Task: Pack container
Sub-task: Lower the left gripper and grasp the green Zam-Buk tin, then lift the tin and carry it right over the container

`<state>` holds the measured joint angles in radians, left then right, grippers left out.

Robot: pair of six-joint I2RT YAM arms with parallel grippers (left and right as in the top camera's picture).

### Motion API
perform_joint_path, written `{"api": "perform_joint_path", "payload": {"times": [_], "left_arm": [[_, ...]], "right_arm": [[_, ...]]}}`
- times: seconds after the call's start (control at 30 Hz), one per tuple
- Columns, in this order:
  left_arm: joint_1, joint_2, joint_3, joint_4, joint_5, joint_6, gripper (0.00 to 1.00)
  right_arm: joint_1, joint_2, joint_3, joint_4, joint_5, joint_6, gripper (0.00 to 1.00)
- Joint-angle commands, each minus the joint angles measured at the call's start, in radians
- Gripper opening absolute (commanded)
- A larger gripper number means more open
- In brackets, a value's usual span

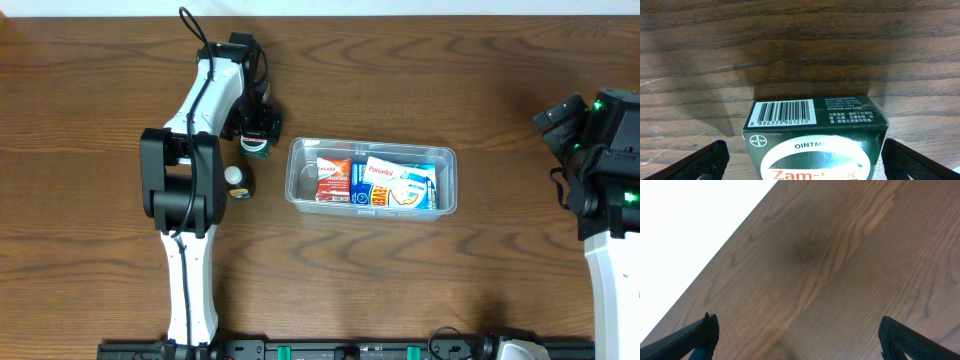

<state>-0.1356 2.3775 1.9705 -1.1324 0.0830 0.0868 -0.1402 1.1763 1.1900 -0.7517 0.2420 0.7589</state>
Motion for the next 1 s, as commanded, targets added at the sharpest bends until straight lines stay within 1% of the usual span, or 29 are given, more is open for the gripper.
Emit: {"api": "perform_joint_path", "payload": {"times": [0.0, 0.33, 0.4, 0.53, 0.63, 0.67, 0.83, 0.97], "left_arm": [[0.000, 0.017, -0.006, -0.003, 0.010, 0.016, 0.98], [0.000, 0.017, -0.062, 0.040, 0.010, -0.013, 1.00], [0.000, 0.017, -0.069, 0.046, 0.010, -0.017, 0.97], [0.000, 0.017, -0.069, 0.047, 0.010, -0.026, 0.85], [0.000, 0.017, -0.069, 0.046, 0.010, -0.040, 0.70], [0.000, 0.017, -0.069, 0.046, 0.010, -0.043, 0.67], [0.001, 0.016, -0.067, 0.038, 0.010, -0.047, 0.66], [0.000, 0.010, -0.043, -0.007, 0.010, -0.047, 0.63]], "right_arm": [[-0.005, 0.002, 0.008, -0.004, 0.008, 0.014, 0.99], [-0.005, 0.002, 0.008, -0.004, 0.008, 0.014, 0.99], [-0.005, 0.002, 0.008, -0.004, 0.008, 0.014, 0.99], [-0.005, 0.002, 0.008, -0.004, 0.008, 0.014, 0.99], [-0.005, 0.002, 0.008, -0.004, 0.008, 0.014, 0.99], [-0.005, 0.002, 0.008, -0.004, 0.008, 0.014, 0.99], [-0.005, 0.002, 0.008, -0.004, 0.008, 0.014, 0.99], [-0.005, 0.002, 0.008, -0.004, 0.008, 0.014, 0.99]]}}
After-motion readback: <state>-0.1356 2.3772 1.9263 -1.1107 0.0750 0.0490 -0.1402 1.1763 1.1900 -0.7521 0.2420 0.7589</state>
